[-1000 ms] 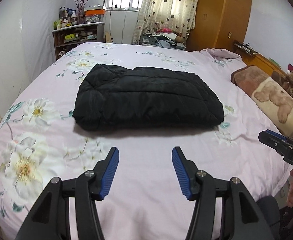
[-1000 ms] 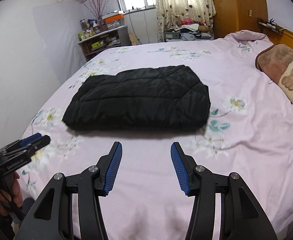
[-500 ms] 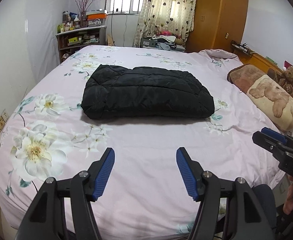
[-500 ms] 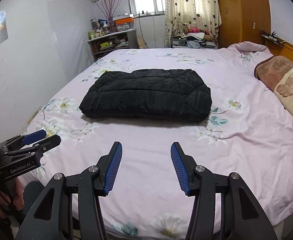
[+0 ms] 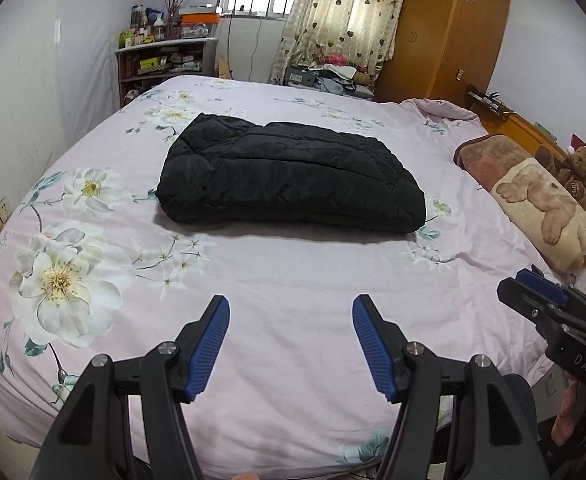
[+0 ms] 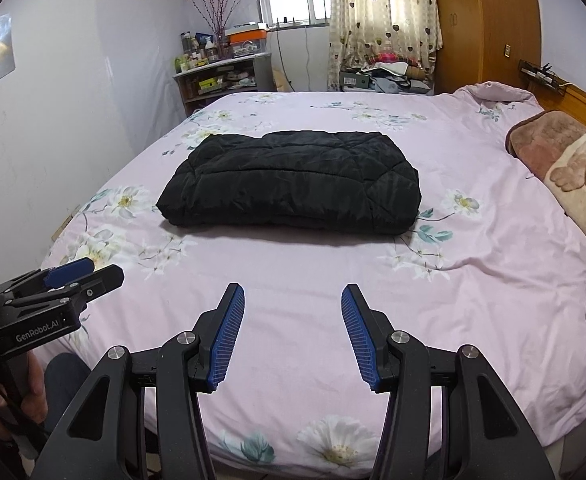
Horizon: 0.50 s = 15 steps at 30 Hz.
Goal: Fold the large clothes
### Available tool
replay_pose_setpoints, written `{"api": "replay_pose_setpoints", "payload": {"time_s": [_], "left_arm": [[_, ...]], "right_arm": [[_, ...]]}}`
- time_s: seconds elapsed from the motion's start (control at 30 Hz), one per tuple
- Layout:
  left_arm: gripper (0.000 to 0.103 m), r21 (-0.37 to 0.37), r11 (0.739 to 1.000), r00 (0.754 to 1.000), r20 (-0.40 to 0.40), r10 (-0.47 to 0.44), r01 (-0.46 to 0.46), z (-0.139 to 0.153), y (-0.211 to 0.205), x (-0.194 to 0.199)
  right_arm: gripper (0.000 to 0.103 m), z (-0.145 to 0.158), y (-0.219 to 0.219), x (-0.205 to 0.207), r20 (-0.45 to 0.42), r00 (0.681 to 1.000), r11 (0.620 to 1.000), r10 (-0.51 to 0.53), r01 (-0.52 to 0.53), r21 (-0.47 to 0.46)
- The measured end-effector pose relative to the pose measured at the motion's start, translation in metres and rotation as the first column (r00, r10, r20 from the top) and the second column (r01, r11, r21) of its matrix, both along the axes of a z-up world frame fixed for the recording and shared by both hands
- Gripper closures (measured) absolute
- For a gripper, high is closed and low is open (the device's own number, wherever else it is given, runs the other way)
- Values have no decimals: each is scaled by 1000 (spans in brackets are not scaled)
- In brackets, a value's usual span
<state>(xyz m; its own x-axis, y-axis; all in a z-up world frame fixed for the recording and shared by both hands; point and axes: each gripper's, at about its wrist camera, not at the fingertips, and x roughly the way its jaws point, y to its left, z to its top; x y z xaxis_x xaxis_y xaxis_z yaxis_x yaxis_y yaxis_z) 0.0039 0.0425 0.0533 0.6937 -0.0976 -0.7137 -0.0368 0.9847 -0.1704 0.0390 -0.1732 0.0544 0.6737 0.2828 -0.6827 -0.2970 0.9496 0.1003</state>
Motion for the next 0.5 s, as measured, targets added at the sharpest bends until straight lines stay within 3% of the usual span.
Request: {"api": "replay_pose_setpoints", "payload": {"time_s": [0.5], "left_arm": [[37, 19, 1000, 1000, 0, 8, -8, 1, 1, 2]], "right_arm": [[52, 0, 5, -1, 3, 1000, 1000, 7, -7, -17]]}}
